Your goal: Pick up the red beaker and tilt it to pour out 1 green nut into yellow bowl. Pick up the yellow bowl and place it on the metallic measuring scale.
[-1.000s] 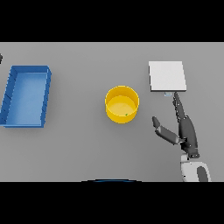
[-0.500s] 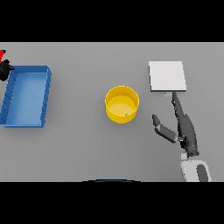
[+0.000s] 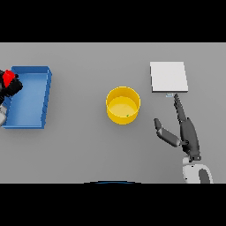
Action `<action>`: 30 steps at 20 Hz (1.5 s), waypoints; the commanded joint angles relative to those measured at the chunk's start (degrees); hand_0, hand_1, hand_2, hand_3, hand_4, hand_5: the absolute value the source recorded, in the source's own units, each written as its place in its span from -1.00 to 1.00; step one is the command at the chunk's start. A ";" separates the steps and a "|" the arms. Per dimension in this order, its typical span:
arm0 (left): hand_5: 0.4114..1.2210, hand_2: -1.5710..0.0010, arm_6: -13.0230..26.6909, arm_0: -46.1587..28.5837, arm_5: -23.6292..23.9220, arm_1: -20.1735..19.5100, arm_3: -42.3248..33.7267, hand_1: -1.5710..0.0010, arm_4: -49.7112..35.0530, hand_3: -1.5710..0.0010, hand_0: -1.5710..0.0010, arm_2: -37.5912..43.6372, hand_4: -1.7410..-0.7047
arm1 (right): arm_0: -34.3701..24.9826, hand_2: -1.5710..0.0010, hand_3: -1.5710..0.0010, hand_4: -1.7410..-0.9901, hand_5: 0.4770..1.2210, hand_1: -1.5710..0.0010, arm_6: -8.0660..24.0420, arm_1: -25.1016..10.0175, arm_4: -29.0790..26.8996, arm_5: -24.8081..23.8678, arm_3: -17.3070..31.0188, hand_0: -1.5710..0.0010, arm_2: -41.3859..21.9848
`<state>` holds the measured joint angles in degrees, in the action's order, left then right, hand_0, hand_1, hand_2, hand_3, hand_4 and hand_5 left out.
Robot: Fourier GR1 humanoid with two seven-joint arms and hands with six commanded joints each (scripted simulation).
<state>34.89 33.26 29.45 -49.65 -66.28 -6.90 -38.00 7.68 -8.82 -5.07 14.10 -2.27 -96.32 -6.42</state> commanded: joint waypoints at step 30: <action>-0.26 1.00 -4.79 -0.03 -10.49 -2.79 -5.65 1.00 -8.97 1.00 1.00 0.02 0.83 | -20.56 1.00 1.00 0.24 -0.49 1.00 4.86 -16.93 22.10 13.68 4.26 1.00 -13.70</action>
<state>30.09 33.24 18.96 -52.42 -71.95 -15.88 -37.99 -12.91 -3.89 -22.02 36.21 11.40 -92.07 -20.10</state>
